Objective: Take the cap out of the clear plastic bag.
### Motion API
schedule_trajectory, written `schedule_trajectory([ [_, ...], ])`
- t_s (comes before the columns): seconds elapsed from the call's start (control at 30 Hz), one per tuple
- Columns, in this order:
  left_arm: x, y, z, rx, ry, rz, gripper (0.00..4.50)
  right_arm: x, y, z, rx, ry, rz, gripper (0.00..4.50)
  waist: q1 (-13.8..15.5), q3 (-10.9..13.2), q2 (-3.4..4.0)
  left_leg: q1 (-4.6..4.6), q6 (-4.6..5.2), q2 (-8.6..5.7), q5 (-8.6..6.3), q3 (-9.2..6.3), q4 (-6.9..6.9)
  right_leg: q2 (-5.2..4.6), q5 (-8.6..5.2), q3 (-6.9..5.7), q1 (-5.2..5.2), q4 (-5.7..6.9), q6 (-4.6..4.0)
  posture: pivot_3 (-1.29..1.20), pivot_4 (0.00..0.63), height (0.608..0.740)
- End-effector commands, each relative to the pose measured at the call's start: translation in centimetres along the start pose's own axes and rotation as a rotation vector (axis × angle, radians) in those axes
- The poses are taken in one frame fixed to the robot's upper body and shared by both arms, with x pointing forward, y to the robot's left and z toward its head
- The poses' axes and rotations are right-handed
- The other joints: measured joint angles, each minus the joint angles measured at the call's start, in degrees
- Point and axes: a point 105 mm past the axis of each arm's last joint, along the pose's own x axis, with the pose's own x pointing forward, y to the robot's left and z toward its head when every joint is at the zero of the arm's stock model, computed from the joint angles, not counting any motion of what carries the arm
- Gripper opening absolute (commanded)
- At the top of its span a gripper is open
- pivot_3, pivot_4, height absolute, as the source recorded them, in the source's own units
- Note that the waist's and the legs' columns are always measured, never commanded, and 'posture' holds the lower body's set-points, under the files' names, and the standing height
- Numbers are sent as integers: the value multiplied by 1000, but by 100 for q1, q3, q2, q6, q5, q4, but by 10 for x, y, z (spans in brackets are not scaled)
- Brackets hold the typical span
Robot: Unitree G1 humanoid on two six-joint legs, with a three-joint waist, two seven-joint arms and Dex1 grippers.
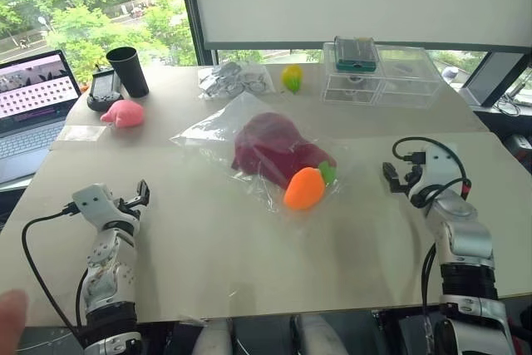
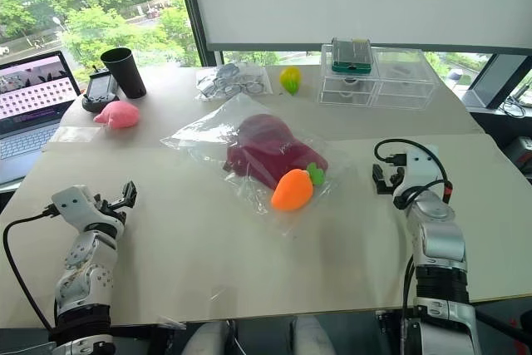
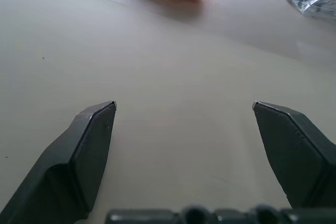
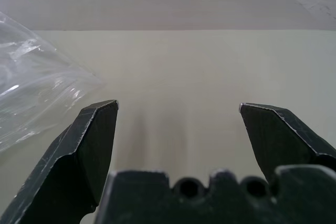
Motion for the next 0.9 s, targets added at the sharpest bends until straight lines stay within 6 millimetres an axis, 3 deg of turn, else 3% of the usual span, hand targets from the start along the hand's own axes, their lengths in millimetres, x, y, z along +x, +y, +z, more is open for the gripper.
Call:
schedule_trajectory([
  [0.03, -2, -17, 7, 82, 0, -136, 4500, 0, 3, 22, -44, -73, 38, 4386, 0, 0, -1, 0, 0, 0, 0, 0, 0, 0, 0, 0, 0, 0, 0, 0, 150, 740],
  [0.13, -14, -73, 28, 237, -14, -528, 4500, -10, 21, 37, -142, -80, 239, 4386, -2, 27, -20, -8, 0, 0, 0, 0, -1, 1, 0, -1, -12, 3, -1, 0, 150, 740],
  [0.27, -54, -117, 55, 276, 18, -942, 4500, -40, 45, 56, -252, -47, 569, 4386, 19, 39, -27, -46, 0, 2, 0, 0, 1, 0, 0, -2, -32, -10, -1, 0, 150, 740],
  [0.37, -89, -135, 60, 306, 106, -1185, 4500, -62, 52, 61, -296, -1, 730, 4386, 18, 41, -29, -50, 28, 7, -18, -1, -4, 1, -2, -6, -25, -42, 2, 0, 150, 740],
  [0.47, -136, -147, 60, 337, 249, -1457, 4500, -103, 71, 67, -326, 29, 992, 4386, 10, 44, -33, -59, 57, 9, -38, 1, -4, 1, -9, -5, -25, -60, 6, 0, 150, 740],
  [0.53, -147, -149, 59, 356, 296, -1521, 4500, -117, 85, 71, -394, 31, 1088, 4386, 9, 47, -30, -60, 65, 9, -50, 2, -3, -1, -18, -5, -26, -62, 10, 0, 150, 740],
  [0.7, -143, -159, 66, 317, 279, -1547, 4500, -113, 117, 75, -674, -28, 1134, 4386, 14, 56, -45, -49, 66, 10, -50, 3, 10, 2, -12, -5, -24, -56, 5, 0, 150, 740],
  [0.9, -142, -172, 70, 295, 263, -1580, 4500, -81, 136, 83, -986, -114, 1073, 4386, 32, 59, -51, -57, 64, 7, -48, 6, 33, 0, -2, -4, -19, -61, 9, 0, 150, 740],
])
